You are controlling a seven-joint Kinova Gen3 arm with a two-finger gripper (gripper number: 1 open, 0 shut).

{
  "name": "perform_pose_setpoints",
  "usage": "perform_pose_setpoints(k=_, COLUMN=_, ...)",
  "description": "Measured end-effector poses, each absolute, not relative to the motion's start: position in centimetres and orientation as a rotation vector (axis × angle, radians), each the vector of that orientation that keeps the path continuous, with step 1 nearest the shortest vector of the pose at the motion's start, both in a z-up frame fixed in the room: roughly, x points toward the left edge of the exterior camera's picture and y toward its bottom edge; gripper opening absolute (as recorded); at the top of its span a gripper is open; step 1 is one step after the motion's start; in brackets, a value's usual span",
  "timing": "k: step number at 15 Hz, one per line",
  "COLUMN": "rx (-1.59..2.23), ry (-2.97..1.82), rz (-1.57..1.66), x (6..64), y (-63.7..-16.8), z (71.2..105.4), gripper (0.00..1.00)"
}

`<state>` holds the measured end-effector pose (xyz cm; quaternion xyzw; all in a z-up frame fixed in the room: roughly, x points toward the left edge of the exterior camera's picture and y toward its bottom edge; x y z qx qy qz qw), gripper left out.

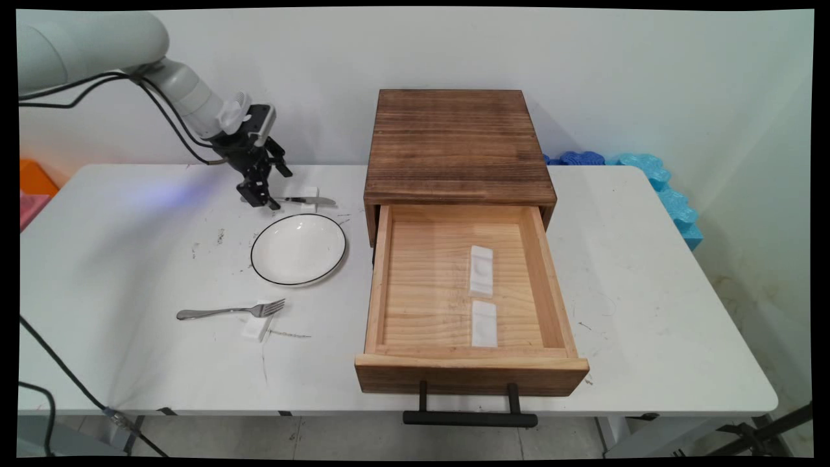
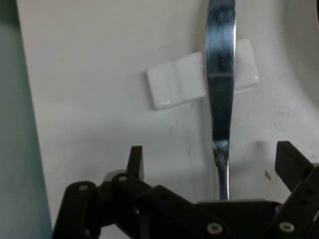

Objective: Pick up the knife from the left of the white plate

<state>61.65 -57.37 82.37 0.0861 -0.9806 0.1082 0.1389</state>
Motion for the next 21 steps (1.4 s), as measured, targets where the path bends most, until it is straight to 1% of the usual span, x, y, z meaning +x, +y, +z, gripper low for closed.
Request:
perform_pose_setpoints(k=7, rx=0.174, ry=-2.825, rz=0.251, x=61.1, y=-58.8, z=81.3, gripper=1.0)
perform_pose_setpoints(k=21, rx=0.089, ry=-2.847, rz=0.2, x=61.0, y=-59.1, z=81.8, gripper=1.0)
